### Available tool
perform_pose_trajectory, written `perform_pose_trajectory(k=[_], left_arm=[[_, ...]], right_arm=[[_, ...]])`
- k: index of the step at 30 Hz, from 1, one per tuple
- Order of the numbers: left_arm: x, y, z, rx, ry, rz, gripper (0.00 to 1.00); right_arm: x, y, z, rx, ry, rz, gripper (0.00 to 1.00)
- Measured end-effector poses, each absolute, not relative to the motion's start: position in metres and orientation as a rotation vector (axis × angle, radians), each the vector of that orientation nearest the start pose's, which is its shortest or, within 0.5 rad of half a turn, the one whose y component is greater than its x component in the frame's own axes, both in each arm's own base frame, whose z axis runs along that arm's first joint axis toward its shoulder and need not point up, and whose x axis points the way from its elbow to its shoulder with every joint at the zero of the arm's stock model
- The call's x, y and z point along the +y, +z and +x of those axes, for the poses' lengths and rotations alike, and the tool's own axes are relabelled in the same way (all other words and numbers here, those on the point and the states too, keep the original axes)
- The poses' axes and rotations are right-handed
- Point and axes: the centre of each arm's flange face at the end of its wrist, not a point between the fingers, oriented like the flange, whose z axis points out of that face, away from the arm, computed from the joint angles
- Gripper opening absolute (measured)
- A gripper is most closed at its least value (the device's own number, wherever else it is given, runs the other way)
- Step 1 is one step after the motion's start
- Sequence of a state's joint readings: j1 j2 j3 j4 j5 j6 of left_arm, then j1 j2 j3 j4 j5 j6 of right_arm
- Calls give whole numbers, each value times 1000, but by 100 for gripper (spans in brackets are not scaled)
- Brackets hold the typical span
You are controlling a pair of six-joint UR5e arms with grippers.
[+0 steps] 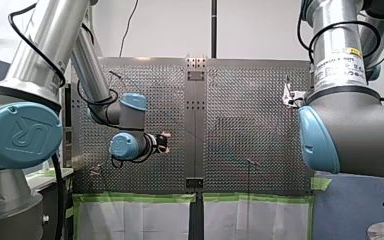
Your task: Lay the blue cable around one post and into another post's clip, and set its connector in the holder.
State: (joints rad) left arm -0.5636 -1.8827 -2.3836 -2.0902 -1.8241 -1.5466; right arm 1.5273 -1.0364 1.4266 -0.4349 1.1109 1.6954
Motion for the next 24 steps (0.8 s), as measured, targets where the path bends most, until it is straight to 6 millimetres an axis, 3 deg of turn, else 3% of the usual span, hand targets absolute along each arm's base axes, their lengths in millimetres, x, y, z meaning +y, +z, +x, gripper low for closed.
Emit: perform_pose_trajectory(k=[24], left_arm=[[-298, 107, 272, 1621, -203, 281, 100]], right_arm=[[-679, 284, 152, -1037, 1623, 1458, 100]])
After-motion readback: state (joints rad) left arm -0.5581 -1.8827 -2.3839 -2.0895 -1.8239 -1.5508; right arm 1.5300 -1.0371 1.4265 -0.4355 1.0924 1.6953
